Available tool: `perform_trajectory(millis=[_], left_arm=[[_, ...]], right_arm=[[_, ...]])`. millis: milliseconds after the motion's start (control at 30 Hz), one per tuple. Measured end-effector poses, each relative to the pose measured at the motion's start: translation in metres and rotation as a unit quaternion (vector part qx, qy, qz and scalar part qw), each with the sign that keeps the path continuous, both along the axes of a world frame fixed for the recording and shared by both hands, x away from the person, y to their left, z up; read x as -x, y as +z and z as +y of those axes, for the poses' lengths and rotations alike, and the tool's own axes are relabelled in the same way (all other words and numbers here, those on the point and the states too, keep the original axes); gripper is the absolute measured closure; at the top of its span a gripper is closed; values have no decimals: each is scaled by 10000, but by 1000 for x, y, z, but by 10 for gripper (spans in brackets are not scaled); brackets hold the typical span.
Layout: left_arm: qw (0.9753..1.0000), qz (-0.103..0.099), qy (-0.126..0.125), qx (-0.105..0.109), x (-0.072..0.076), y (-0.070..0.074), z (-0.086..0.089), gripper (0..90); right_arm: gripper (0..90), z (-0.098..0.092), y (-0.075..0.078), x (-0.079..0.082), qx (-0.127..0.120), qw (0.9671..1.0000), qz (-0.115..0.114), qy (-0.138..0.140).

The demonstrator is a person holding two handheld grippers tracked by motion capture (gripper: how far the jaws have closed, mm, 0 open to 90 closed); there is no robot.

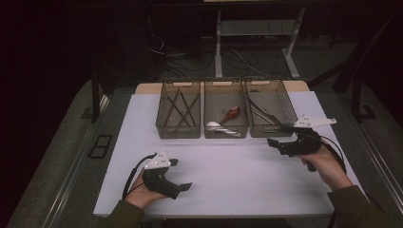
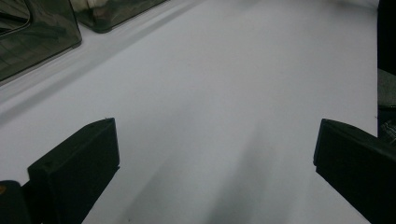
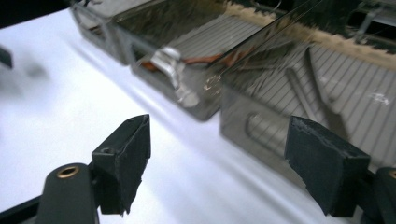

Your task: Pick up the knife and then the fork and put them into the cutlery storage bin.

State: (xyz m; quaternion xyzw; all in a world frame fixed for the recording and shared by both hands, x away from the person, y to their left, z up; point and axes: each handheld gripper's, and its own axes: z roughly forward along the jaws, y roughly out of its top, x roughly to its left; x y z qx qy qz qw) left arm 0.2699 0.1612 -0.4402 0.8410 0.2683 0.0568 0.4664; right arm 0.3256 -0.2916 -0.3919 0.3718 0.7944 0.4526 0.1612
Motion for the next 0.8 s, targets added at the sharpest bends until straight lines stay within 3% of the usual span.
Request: perform_trajectory(millis=[233, 500, 800], left_arm=[[10000, -27, 25, 19, 0, 1, 1, 0], [10000, -24, 25, 24, 0, 1, 1, 0], [10000, -25, 26, 16, 1, 1, 1, 0]], right_arm=[[189, -1, -20, 25, -41, 9999, -38, 109], [184, -7, -41, 53, -297, 9994, 6, 156], [183, -11, -48, 59, -235, 9996, 7, 154]])
